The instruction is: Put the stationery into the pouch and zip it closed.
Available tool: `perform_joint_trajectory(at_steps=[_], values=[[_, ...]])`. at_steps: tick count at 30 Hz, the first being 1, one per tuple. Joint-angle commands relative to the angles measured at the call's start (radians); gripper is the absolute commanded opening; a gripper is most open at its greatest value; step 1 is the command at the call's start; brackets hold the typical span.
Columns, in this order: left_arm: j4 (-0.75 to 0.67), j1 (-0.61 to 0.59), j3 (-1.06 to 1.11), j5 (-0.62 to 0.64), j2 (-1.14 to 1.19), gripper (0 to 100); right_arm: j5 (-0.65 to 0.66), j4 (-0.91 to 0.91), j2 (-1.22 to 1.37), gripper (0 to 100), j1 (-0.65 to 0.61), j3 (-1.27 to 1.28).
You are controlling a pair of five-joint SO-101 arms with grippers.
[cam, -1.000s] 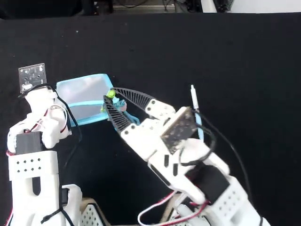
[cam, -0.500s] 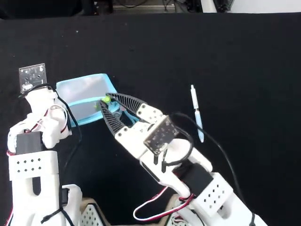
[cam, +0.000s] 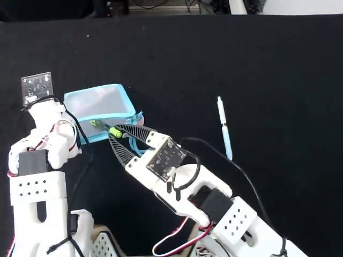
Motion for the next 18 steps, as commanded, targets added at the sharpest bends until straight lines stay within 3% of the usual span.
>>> perform_joint_trajectory(at_steps=[1,14,18], values=[[-0.006,-0.002,0.005,0.006,0.000,4,0.005,-0.026,-0.005,1.2,-0.008,-0.012],[-0.006,-0.002,0.005,0.006,0.000,4,0.005,-0.071,0.254,1.2,-0.006,-0.171],[-0.006,-0.002,0.005,0.006,0.000,4,0.005,0.071,0.263,1.5,-0.008,-0.228]])
